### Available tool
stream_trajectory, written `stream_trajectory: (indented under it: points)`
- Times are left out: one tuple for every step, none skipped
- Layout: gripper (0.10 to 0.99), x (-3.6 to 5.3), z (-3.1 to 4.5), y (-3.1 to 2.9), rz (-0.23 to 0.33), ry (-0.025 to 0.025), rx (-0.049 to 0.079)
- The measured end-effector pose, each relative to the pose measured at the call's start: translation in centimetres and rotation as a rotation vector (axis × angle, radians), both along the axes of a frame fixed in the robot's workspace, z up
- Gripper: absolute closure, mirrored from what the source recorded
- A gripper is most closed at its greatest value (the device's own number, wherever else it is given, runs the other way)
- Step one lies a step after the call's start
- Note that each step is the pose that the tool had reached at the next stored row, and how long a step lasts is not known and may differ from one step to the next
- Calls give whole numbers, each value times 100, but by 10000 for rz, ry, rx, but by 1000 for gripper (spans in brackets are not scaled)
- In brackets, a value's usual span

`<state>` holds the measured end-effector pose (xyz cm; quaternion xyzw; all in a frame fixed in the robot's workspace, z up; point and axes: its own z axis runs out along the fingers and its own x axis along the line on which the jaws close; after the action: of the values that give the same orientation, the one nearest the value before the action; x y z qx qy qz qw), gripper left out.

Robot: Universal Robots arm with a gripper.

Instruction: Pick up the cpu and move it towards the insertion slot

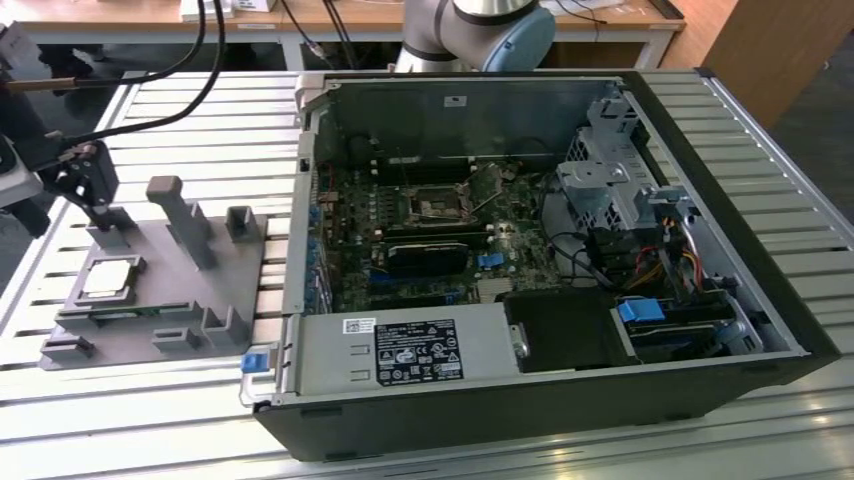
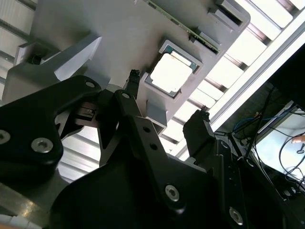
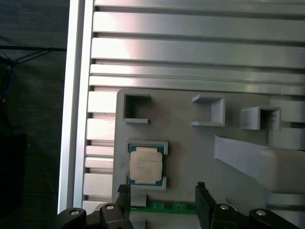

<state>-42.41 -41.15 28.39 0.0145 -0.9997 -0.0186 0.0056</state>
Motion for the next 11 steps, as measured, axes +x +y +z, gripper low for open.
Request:
stream_trajectory:
  points:
    - [439, -1, -8, 0, 0, 1, -1]
    - [439, -1, -16, 0, 0, 1, -1]
    - [439, -1, -23, 0, 0, 1, -1]
    - [439, -2, -30, 0, 0, 1, -1]
    - [439, -3, -37, 0, 0, 1, -1]
    - [439, -3, -46, 0, 0, 1, -1]
    - [439, -5, -55, -1, 0, 1, -1]
    - [439, -8, -65, -2, 1, 2, -1]
    - [439, -11, -78, -4, 0, 1, -1]
    - [439, -14, -91, -6, 1, 1, -1]
    - [439, -16, -104, -7, 1, 2, -1]
